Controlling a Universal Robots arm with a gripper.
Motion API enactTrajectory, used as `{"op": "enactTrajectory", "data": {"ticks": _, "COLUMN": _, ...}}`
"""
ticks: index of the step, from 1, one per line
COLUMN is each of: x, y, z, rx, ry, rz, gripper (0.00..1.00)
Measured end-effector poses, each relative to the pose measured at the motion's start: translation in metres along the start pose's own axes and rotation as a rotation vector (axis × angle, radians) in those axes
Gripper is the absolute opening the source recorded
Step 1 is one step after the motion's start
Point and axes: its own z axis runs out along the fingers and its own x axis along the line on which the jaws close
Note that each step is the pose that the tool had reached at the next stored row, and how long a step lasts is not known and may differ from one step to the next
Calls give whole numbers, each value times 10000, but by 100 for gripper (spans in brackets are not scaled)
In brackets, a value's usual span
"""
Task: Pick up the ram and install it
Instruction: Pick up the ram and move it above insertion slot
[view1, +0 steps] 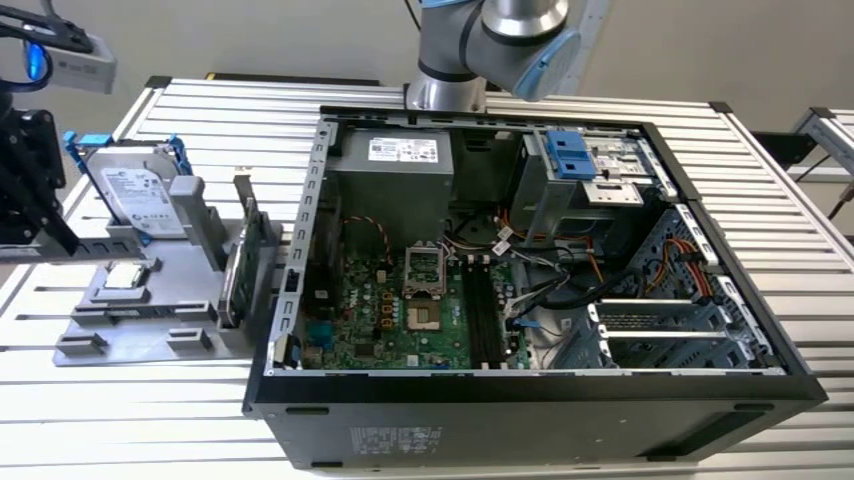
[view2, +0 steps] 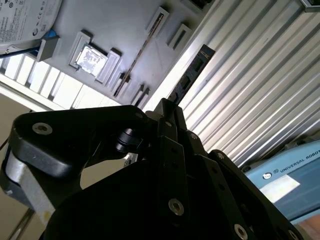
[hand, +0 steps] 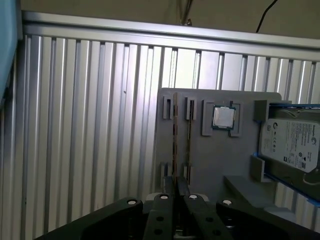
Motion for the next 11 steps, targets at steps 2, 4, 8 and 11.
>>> {"op": "enactTrajectory", "data": {"ticks": 2, "x": 0, "y": 0, "z": -5, "rx": 0, "ry": 0, "rz": 1, "gripper": 0}}
{"op": "enactTrajectory", "data": {"ticks": 4, "x": 0, "y": 0, "z": -14, "rx": 0, "ry": 0, "rz": 1, "gripper": 0}}
{"op": "enactTrajectory", "data": {"ticks": 8, "x": -1, "y": 0, "z": -50, "rx": 1, "ry": 0, "rz": 0, "gripper": 0}}
{"op": "enactTrajectory", "data": {"ticks": 11, "x": -1, "y": 0, "z": -76, "rx": 0, "ry": 0, "rz": 1, "gripper": 0}}
